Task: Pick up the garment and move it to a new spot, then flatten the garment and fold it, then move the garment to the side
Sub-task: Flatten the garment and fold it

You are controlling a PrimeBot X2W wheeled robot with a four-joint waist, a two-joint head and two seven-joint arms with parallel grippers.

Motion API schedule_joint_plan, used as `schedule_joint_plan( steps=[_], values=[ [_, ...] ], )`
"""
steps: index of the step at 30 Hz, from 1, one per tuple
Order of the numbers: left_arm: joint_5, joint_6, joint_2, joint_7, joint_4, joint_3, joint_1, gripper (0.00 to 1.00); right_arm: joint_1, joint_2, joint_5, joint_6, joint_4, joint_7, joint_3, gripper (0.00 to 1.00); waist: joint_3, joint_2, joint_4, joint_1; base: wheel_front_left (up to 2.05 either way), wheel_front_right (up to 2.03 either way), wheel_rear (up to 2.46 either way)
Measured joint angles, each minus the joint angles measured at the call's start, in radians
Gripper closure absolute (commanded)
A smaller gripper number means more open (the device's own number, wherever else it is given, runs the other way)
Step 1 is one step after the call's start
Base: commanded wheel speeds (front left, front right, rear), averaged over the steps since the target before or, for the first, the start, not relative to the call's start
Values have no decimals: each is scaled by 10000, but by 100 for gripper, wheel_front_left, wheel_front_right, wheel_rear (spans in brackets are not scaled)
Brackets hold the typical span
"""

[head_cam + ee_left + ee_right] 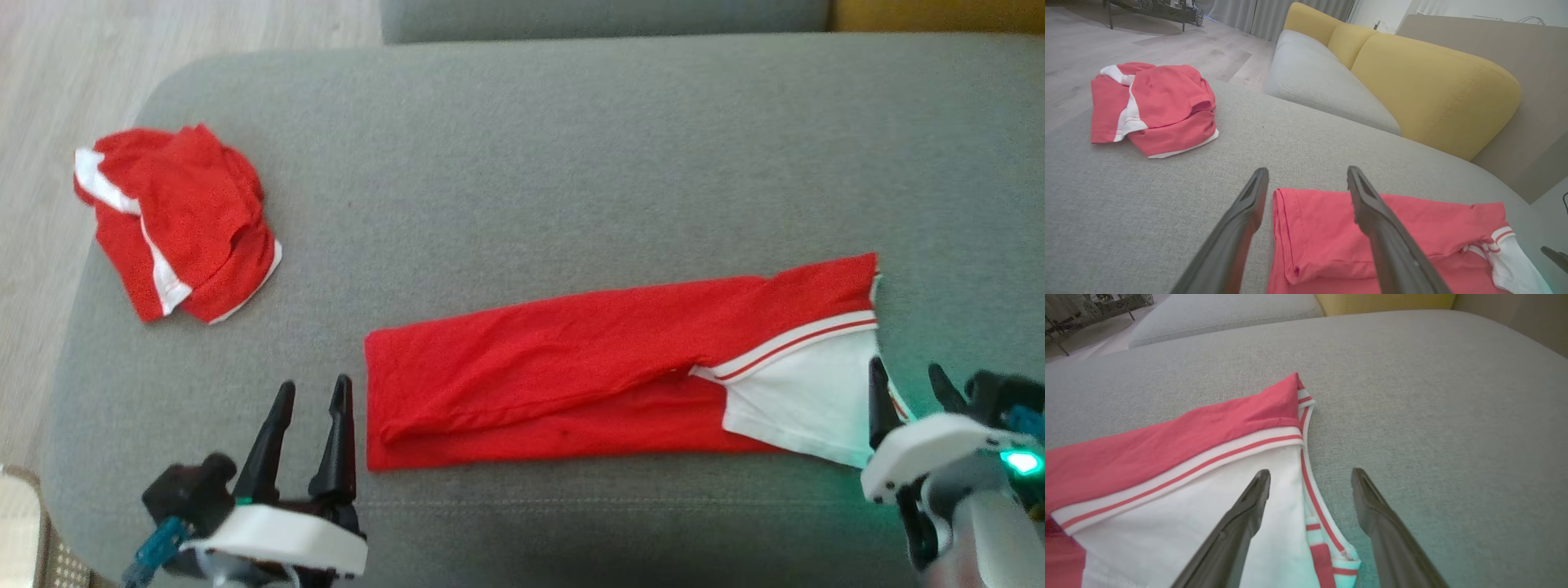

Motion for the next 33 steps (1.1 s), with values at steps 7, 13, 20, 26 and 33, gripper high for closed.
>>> schedule_joint_plan(
  steps=[7, 13, 20, 26, 33],
  values=[
    [-8, -17, -6, 0, -198, 8, -470, 0, -877, -4, -1108, -2, 941, 178, -940, 0, 566, 0, 364, 0, 0, 0, 0],
    [-15, -102, -8, -2, -324, 144, -692, 0, -1526, -8, -1361, 0, 1647, 192, -1223, 0, 952, 0, 602, 0, 0, 0, 0],
    [332, -105, -10, -2, -449, 115, -752, 0, -1994, -138, -1361, 0, 2286, 366, -1191, 100, 1063, 0, 606, 0, 0, 0, 0],
    [332, -92, -15, -2, -600, 134, -935, 0, -2193, -130, -1496, 2, 2562, 357, -903, 100, 941, 0, 419, 0, 0, 0, 0],
    [316, -84, -15, -2, -598, 128, -922, 0, -2104, 19, -2773, 4, 2038, 746, -1565, 100, 722, 0, 279, 0, 0, 0, 0]
  ],
)
